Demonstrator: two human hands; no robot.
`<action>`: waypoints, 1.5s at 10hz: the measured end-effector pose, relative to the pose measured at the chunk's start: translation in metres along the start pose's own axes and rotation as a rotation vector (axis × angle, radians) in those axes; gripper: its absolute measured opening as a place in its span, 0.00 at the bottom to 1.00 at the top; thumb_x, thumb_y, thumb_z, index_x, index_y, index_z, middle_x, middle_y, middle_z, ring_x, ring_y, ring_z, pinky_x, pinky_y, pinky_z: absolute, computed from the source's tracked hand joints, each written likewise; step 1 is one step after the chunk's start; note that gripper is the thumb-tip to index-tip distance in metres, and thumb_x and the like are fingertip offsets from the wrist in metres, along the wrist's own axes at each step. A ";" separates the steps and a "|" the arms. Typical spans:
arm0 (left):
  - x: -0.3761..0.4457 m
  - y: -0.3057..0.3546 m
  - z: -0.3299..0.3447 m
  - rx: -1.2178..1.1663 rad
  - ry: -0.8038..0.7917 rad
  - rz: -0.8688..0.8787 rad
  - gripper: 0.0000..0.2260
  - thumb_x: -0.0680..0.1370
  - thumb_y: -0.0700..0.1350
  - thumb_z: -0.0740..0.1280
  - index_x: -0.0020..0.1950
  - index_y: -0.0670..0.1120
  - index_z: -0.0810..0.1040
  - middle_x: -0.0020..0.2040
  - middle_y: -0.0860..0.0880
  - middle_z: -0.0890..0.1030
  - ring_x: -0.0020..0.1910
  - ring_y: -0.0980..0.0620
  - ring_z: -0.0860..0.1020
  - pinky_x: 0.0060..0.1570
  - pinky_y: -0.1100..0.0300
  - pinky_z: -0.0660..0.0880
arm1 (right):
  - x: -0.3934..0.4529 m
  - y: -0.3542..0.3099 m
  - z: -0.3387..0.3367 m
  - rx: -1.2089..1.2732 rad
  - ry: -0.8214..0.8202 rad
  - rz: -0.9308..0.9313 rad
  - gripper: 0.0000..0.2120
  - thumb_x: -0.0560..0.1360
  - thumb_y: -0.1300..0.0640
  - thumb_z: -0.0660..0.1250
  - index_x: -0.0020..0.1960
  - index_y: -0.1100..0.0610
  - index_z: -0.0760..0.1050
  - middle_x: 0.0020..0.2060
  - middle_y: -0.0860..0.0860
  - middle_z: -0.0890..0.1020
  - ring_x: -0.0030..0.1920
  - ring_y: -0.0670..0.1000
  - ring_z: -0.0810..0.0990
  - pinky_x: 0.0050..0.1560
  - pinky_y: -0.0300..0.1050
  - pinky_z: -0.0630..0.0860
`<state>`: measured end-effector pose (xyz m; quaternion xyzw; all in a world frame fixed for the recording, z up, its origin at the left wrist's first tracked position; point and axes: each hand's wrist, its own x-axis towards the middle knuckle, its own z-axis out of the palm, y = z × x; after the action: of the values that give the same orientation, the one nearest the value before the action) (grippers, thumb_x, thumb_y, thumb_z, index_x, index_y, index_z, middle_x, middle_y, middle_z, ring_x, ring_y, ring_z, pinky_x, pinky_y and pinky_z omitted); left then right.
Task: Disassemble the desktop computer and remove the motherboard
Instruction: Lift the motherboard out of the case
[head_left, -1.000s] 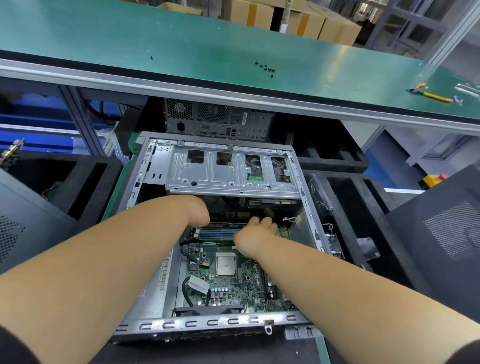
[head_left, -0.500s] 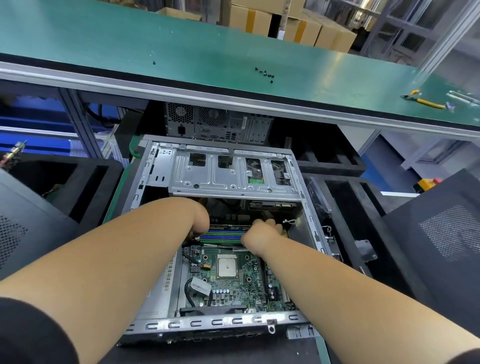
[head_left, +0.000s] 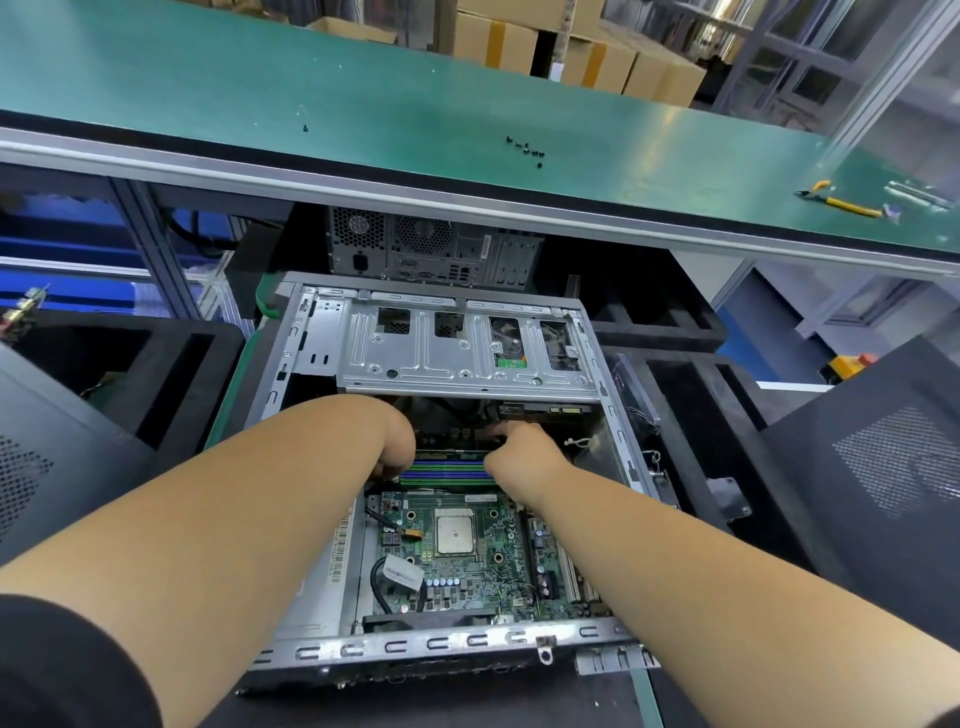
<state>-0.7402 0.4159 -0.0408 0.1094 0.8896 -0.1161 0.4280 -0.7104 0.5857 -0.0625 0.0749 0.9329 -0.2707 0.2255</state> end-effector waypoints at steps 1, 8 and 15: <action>-0.005 0.002 0.001 -0.058 0.034 0.007 0.11 0.78 0.40 0.60 0.35 0.43 0.72 0.34 0.49 0.71 0.28 0.53 0.68 0.33 0.60 0.68 | -0.006 0.006 -0.009 -0.021 0.037 0.076 0.20 0.74 0.62 0.62 0.66 0.59 0.73 0.56 0.57 0.73 0.56 0.60 0.77 0.54 0.49 0.74; -0.061 -0.001 -0.005 -0.405 0.086 0.140 0.31 0.76 0.43 0.65 0.76 0.50 0.54 0.54 0.43 0.74 0.41 0.47 0.76 0.34 0.60 0.71 | -0.020 -0.009 0.007 1.258 -0.089 0.037 0.25 0.70 0.83 0.49 0.64 0.69 0.63 0.62 0.67 0.72 0.55 0.55 0.79 0.57 0.42 0.75; -0.073 0.014 -0.001 0.070 0.136 0.084 0.18 0.80 0.42 0.54 0.68 0.41 0.72 0.55 0.42 0.76 0.46 0.48 0.70 0.45 0.57 0.68 | -0.010 -0.016 0.018 1.213 -0.080 0.076 0.24 0.73 0.78 0.53 0.67 0.66 0.64 0.51 0.60 0.79 0.61 0.57 0.76 0.70 0.53 0.67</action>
<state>-0.6926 0.4228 0.0157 0.1691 0.9067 -0.1215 0.3668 -0.6987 0.5619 -0.0639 0.2131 0.5998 -0.7482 0.1872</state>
